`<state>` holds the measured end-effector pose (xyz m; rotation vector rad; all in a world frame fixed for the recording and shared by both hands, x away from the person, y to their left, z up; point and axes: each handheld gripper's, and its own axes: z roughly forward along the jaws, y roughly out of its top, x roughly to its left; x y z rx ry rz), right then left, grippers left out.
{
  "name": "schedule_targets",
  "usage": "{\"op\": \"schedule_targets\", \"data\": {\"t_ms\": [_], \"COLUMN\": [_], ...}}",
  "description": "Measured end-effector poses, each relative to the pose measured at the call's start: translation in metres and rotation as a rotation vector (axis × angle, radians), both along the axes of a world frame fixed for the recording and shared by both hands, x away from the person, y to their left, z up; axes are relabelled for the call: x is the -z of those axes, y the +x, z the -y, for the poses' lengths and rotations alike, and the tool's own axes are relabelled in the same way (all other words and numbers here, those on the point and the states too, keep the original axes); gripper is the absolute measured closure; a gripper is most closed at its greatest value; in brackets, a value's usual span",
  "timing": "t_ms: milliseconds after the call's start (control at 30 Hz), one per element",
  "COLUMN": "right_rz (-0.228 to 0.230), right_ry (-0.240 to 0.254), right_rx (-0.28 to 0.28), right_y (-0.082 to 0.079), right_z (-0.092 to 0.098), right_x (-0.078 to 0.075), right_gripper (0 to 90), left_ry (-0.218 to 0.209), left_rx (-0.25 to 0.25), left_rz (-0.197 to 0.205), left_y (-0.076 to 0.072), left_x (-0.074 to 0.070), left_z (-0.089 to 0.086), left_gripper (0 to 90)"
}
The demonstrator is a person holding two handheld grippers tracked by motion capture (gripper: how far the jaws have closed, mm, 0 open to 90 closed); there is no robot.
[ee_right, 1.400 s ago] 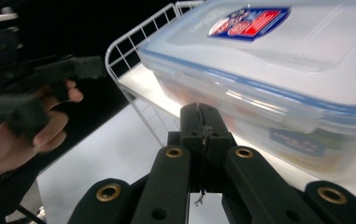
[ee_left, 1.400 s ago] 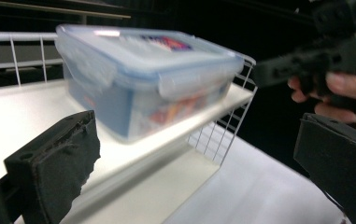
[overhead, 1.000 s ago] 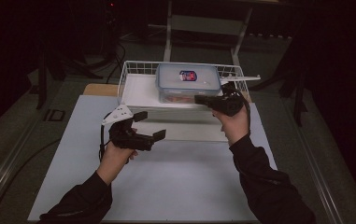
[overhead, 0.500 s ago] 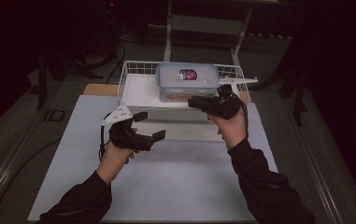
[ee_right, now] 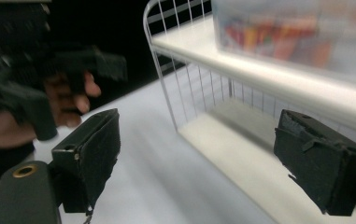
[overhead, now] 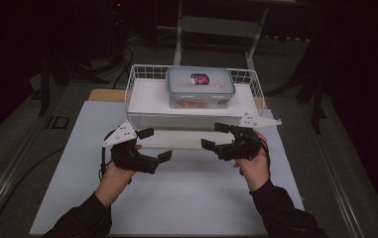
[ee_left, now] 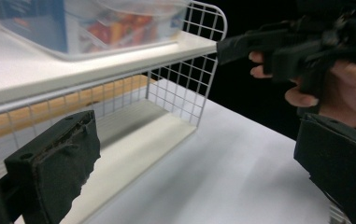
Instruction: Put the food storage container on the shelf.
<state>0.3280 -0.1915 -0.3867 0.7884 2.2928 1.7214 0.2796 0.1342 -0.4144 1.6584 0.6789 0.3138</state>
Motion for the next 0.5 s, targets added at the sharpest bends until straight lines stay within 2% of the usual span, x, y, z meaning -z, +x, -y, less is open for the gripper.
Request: {"op": "schedule_targets", "data": {"t_ms": [33,67,167,200,233,267,300,333,500], "right_rz": [0.000,0.004,-0.010,-0.015,-0.015,-0.005,-0.005,0.001,0.013], "right_ry": [0.000,-0.007,-0.006,-0.017,-0.017,-0.032,-0.032,-0.050,-0.053], "right_rx": [0.000,0.002,0.003,0.009,0.009,0.022,0.022,0.028,0.035], "right_y": [0.000,-0.005,-0.008,-0.012,-0.012,-0.017,-0.017,-0.022,-0.029], "right_z": [0.000,0.003,0.006,0.009,0.009,0.011,0.011,0.015,0.024], "right_x": [0.000,0.009,0.017,0.026,0.026,0.035,0.035,0.044,0.057], "right_gripper": [14.3,14.3,14.4,14.2,14.2,14.1,14.1,14.1,14.3], "left_ry": [0.000,0.003,0.004,-0.002,-0.002,0.001,0.005,0.013,0.029], "left_rx": [0.000,0.012,0.022,0.038,0.038,0.045,0.049,0.052,0.060], "left_rz": [0.000,0.000,0.010,0.023,0.023,0.023,0.016,0.007,-0.014], "left_y": [0.000,-0.004,-0.008,-0.011,-0.011,-0.012,-0.013,-0.014,-0.020], "left_x": [0.000,0.003,0.007,0.013,0.013,0.016,0.018,0.022,0.033], "left_z": [0.000,0.001,0.003,0.003,0.003,0.002,0.002,0.002,0.000], "left_gripper": [0.2,0.3,0.2,0.2,0.3,0.3,0.3,0.2,0.3]}}
